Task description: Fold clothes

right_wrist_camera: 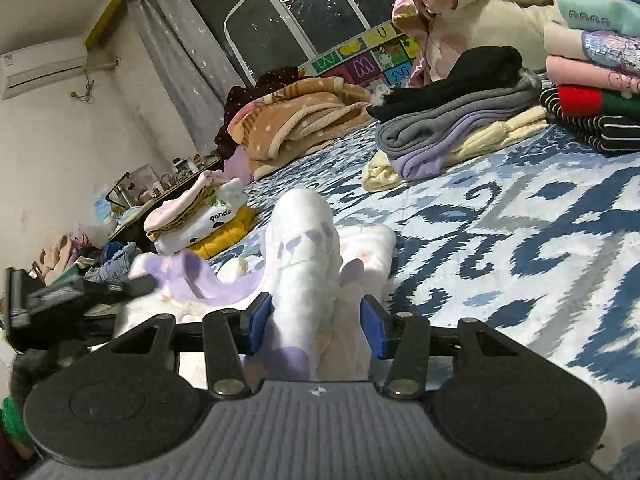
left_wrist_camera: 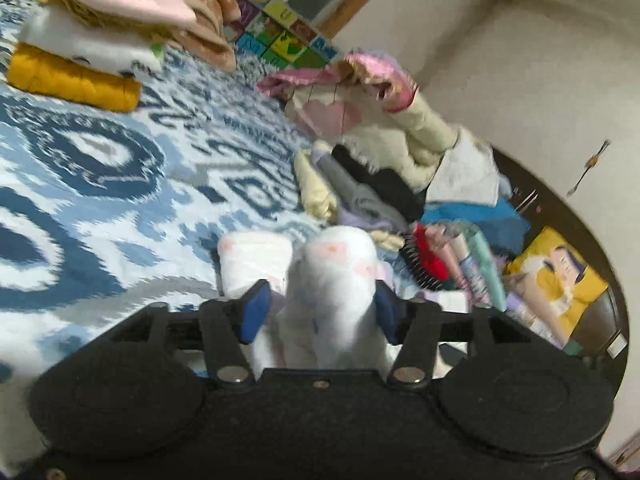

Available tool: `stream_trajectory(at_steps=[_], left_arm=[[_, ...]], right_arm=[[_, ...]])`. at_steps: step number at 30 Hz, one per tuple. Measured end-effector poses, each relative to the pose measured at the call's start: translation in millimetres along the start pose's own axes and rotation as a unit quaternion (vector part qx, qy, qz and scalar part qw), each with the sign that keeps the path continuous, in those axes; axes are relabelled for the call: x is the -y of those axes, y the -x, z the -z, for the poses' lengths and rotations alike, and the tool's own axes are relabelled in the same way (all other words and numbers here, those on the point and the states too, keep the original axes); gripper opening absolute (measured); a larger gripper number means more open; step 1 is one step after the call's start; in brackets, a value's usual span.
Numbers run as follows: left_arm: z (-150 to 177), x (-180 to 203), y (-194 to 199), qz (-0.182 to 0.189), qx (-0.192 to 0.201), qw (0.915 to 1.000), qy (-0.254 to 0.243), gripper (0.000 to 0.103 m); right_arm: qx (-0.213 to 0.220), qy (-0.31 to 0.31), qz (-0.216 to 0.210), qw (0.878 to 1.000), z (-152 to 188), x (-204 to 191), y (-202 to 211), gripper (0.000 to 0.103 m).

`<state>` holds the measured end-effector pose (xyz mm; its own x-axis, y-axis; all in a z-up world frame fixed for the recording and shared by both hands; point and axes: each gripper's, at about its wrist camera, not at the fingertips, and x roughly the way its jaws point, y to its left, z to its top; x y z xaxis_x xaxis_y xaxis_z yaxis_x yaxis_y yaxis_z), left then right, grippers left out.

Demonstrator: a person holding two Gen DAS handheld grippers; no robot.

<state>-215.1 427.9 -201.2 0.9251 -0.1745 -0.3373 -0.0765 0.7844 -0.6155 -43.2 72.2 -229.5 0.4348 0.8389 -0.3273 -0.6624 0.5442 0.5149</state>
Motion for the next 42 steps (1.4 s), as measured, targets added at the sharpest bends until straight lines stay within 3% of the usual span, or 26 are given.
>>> stream_trajectory(at_steps=[5, 6, 7, 8, 10, 16, 22, 28, 30, 33, 38, 40, 42], left_arm=[[14.8, 14.8, 14.0, 0.000, -0.005, 0.9993, -0.038, 0.059], [18.3, 18.9, 9.5, -0.006, -0.011, 0.9987, -0.050, 0.038], [19.5, 21.9, 5.2, -0.006, -0.014, 0.9982, -0.057, 0.027], [20.0, 24.4, 1.1, -0.005, -0.015, 0.9979, -0.063, 0.023], [14.5, 25.2, -3.1, 0.006, -0.007, 0.9981, -0.061, 0.020], [-11.9, 8.5, -18.9, 0.040, 0.023, 0.9987, -0.022, 0.020], [-30.7, -14.2, -35.0, 0.052, 0.033, 0.9981, 0.010, 0.020], [-35.0, -36.0, -59.8, 0.042, 0.009, 0.9979, 0.049, 0.020], [-35.2, -40.9, -63.5, 0.040, -0.001, 0.9970, 0.066, 0.020], [-29.2, -39.7, -76.1, 0.009, -0.033, 0.9976, 0.061, 0.020], [-25.5, -37.4, -76.2, -0.003, -0.035, 0.9978, 0.056, 0.021], [-26.6, -32.8, -70.8, -0.008, -0.027, 0.9984, 0.048, 0.027], [-29.1, -27.4, -64.3, -0.020, -0.015, 0.9989, 0.040, 0.048]], right_arm=[[0.018, 0.005, -0.004, 1.000, 1.4, -7.5, 13.1, 0.052], [0.021, 0.010, -0.012, 1.000, 0.8, -9.8, 15.2, 0.049], [0.021, 0.016, -0.021, 0.999, 0.3, -12.6, 15.8, 0.035], [0.018, 0.019, -0.029, 0.999, -0.7, -14.8, 15.0, 0.024], [0.022, 0.021, -0.036, 0.999, -5.7, -17.6, 13.8, 0.023], [0.058, -0.006, -0.060, 0.996, -35.1, -9.2, -0.5, 0.022], [0.053, -0.053, -0.079, 0.994, -54.6, 10.5, -35.2, 0.022], [0.035, -0.092, -0.083, 0.992, -61.3, 27.5, -66.2, 0.022], [0.028, -0.099, -0.078, 0.992, -60.4, 30.8, -71.9, 0.022], [-0.001, -0.122, -0.044, 0.992, -48.7, 40.2, -81.0, 0.022], [-0.005, -0.126, -0.015, 0.992, -40.4, 40.6, -84.1, 0.025], [0.000, -0.109, -0.006, 0.994, -39.3, 33.3, -80.8, 0.032], [0.013, -0.100, 0.000, 0.995, -40.1, 27.9, -73.9, 0.043]])
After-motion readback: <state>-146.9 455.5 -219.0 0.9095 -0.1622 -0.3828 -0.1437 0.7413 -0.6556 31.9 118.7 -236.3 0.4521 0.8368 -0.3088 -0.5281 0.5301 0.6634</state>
